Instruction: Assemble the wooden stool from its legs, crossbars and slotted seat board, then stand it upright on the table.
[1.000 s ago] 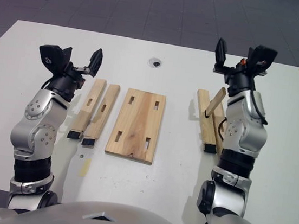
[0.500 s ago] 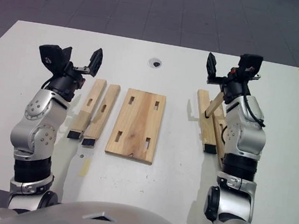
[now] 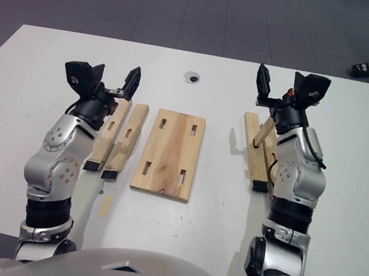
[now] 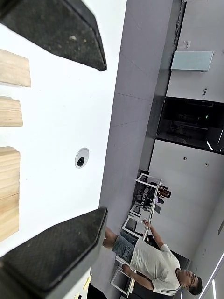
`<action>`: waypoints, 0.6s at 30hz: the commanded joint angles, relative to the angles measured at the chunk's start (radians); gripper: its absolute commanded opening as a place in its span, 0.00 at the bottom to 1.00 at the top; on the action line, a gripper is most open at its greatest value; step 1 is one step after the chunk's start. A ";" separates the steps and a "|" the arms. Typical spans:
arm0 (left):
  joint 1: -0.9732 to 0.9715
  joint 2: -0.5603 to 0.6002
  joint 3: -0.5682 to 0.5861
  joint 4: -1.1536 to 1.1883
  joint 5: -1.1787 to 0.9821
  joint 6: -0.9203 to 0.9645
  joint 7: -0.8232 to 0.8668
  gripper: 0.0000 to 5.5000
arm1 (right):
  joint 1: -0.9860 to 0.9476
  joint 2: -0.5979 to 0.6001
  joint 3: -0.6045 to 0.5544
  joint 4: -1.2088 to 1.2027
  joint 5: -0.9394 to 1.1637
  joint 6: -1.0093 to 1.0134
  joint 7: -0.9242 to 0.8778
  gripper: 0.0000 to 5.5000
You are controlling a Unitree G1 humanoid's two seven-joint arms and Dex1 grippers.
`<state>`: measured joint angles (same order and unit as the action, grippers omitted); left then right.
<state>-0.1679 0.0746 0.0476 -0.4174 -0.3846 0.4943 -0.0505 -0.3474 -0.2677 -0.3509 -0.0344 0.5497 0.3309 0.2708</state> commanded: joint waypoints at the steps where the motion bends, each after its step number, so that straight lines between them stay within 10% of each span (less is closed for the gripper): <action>1: 0.014 -0.002 -0.010 -0.021 0.009 0.005 -0.001 0.98 | -0.045 -0.066 -0.051 -0.078 0.098 0.076 0.030 0.98; 18: 0.046 0.006 0.011 -0.041 0.019 0.006 0.012 0.98 | 0.319 -0.306 0.094 0.062 -0.095 0.041 0.435 0.98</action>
<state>-0.1228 0.0821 0.0568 -0.4480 -0.3762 0.4924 -0.0442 -0.0577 -0.5549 -0.2899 0.0484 0.4870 0.3781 0.6926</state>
